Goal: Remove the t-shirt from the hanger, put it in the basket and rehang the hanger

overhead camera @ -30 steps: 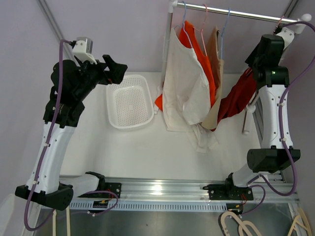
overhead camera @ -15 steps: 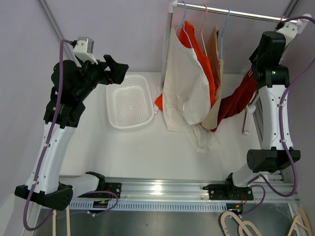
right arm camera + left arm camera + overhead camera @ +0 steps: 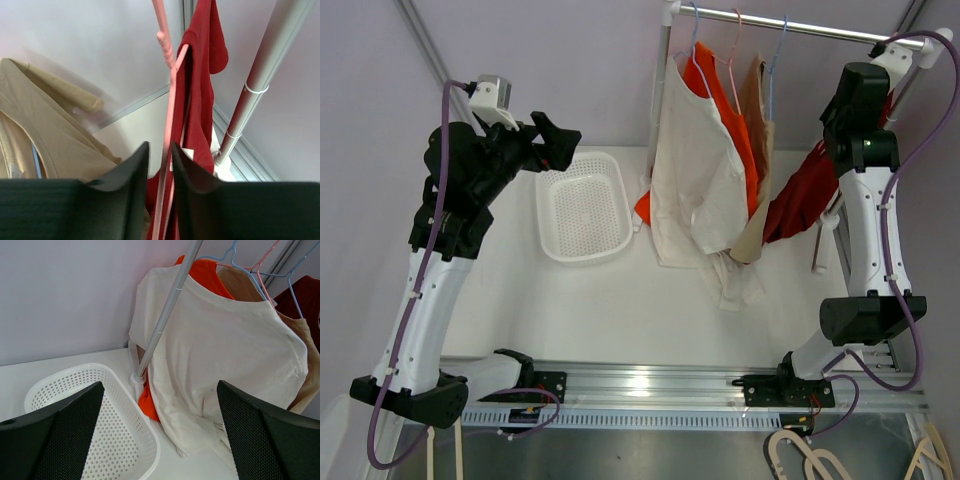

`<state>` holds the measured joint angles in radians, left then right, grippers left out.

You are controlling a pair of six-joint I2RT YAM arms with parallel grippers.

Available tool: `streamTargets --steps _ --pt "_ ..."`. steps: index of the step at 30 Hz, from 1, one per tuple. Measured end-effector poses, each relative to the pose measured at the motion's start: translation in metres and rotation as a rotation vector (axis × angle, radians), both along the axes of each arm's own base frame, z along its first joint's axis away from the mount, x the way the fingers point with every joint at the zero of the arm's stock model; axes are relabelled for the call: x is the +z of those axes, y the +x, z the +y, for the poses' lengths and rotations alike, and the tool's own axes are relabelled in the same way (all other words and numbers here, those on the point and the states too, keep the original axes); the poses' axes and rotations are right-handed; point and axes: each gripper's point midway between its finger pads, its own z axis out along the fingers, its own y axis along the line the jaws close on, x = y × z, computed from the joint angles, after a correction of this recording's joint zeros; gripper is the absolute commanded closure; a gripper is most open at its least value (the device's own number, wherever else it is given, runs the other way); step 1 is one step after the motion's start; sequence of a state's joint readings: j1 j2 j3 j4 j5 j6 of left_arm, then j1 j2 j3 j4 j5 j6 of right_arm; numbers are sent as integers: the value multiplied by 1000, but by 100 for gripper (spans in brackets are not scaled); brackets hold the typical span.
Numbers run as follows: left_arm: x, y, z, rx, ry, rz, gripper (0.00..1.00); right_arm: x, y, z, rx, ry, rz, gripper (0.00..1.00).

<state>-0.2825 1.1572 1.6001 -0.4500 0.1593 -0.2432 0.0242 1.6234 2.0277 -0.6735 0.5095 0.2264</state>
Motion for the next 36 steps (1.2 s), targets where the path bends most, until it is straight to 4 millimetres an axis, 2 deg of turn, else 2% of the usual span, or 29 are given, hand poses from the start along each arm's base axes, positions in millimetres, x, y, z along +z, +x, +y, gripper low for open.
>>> streamTargets --steps 1,2,13,16,20,24,27,31,33,36 --pt "0 0 0 0 1 0 1 0 0 0 -1 -3 1 94" --pt "0 0 0 0 1 0 0 0 1 -1 -3 -10 3 100" --pt "4 -3 1 0 -2 -14 1 3 4 1 12 -21 -9 100" --pt "4 -3 1 -1 -2 -14 0 6 5 8 45 -36 -9 100" --pt "4 -3 0 -5 -2 -15 0 18 1 28 123 -57 -29 100" --pt "4 -3 -1 -6 2 -16 0 44 -17 48 201 -96 -79 100" --pt "4 -4 -3 -11 7 -18 1 70 -38 60 239 -121 -138 100" --pt "4 -5 -6 -17 12 -22 0 96 -68 66 261 -131 -201 100" --pt "4 -7 -8 -18 12 -23 1 100 -81 63 256 -128 -215 100" --pt "5 -11 -16 -28 24 -29 0 92 -99 60 250 -109 -203 100"
